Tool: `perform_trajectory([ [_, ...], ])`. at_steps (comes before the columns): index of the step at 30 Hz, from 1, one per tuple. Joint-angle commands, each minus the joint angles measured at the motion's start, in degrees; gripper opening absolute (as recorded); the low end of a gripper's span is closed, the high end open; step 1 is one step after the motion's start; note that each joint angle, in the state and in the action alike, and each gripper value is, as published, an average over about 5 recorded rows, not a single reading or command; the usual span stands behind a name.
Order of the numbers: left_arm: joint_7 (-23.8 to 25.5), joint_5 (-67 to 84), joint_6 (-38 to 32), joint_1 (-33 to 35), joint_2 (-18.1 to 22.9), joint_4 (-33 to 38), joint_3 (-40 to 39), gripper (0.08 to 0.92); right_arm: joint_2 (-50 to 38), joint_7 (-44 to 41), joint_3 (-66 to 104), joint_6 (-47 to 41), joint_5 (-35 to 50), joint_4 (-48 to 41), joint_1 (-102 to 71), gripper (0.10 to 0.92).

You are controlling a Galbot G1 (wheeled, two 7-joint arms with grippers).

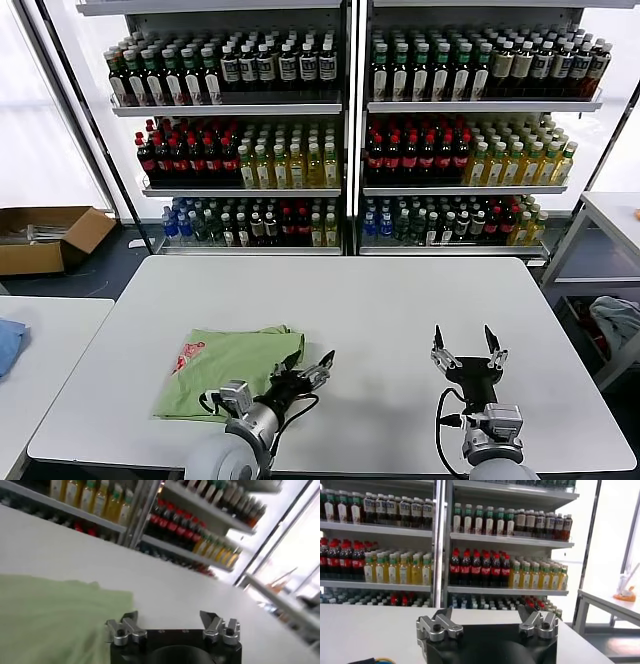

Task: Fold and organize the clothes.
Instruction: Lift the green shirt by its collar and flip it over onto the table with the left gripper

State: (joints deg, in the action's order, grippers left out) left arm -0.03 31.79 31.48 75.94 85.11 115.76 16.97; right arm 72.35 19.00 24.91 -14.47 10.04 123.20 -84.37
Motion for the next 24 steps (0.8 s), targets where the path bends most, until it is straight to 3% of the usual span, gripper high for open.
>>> perform_trajectory([
  [1, -2.5, 7.9, -0.4, -0.6, -1.3, 7.5, 4.7, 0.813, -0.4, 0.1, -0.5, 0.1, 0.4, -1.0, 1.0, 0.823],
  [6, -0.4, -10.5, -3.9, -0.7, -9.2, 5.9, 14.4, 0.822, -1.2, -0.3, -1.6, -0.2, 1.7, -1.5, 3.7, 0.823],
  [11, -0.5, -13.9, -4.5, 0.9, -14.5, 1.9, 23.1, 0.823, -2.5, -0.6, -2.7, -1.2, 3.4, -2.4, 7.9, 0.823],
  [15, -0.5, -13.5, -5.0, 1.9, -15.7, -1.5, 26.2, 0.823, -3.0, -0.9, -3.3, -1.3, 3.8, -3.3, 9.4, 0.823],
  [24, 0.8, -10.7, -6.0, 1.4, -14.3, -7.1, 25.2, 0.823, -1.8, -1.1, -4.0, -1.2, 3.4, -3.0, 8.3, 0.823],
])
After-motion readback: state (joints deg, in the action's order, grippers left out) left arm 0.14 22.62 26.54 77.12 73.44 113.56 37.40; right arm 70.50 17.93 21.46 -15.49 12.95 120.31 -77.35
